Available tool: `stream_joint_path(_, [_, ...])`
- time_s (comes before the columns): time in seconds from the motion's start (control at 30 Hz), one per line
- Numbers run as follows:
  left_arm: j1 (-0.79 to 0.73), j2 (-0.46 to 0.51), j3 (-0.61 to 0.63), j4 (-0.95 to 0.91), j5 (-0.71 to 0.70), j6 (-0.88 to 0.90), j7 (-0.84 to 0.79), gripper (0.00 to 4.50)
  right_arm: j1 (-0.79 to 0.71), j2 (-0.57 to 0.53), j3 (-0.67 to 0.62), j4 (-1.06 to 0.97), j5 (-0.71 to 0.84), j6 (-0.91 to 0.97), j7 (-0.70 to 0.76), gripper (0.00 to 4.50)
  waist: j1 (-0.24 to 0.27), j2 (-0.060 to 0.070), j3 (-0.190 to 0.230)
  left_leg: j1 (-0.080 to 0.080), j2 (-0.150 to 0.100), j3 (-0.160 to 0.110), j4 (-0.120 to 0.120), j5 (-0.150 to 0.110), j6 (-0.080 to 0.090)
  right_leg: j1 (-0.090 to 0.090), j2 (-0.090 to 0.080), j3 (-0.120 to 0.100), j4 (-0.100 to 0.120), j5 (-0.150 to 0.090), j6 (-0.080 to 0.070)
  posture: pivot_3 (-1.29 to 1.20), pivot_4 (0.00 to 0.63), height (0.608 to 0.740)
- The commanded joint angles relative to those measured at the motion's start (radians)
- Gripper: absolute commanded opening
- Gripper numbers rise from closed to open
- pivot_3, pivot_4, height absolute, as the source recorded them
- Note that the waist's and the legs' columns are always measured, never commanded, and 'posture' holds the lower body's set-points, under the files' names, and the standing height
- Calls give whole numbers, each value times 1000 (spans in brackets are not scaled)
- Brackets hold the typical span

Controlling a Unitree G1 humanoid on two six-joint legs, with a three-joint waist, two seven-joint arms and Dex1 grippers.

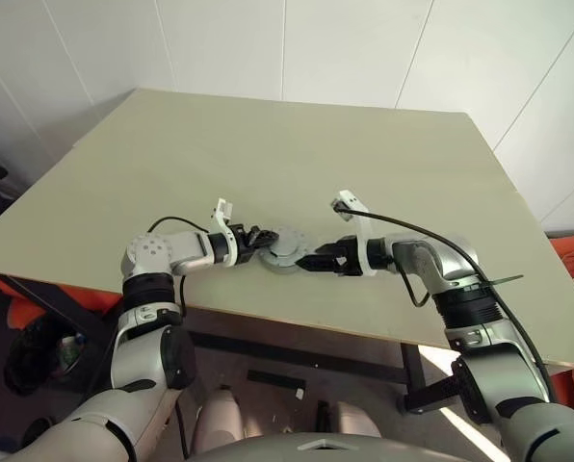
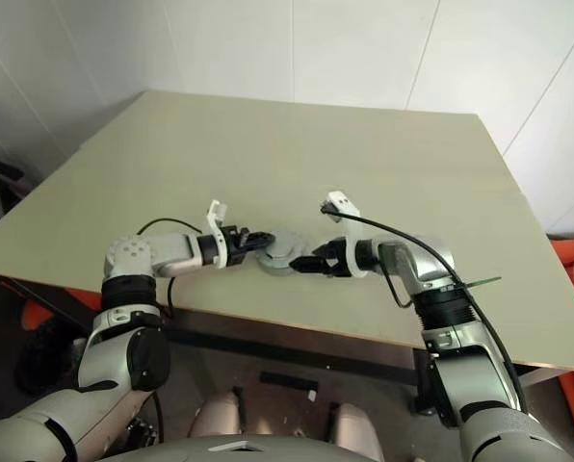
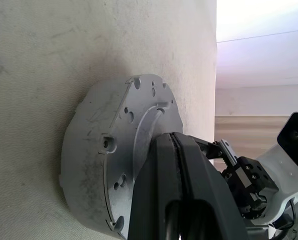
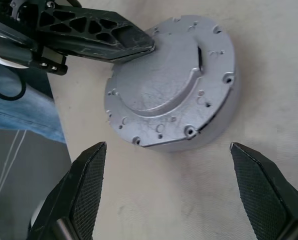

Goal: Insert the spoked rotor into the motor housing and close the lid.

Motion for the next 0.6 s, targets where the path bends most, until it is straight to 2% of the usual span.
stream_joint_path(0.03, [14,16,-2,-32,10,4,8,0,-18,18,-15,-2,21,26,-29,4483,0,0,0,0,0,0,0,0,0,0,0,0,0,0,0,0,0,740])
stream_joint_path(0.43, [26,19,6,-55,6,12,15,0,-53,104,-77,83,9,69,-161,4483,-4,0,0,2,0,0,0,2,-4,0,0,0,2,0,0,0,0,740])
stream_joint_path(0.6, [29,15,10,-61,4,14,21,0,-99,110,-131,194,-13,98,-253,4483,-4,0,0,4,1,0,0,2,-4,1,0,0,2,0,1,0,0,740])
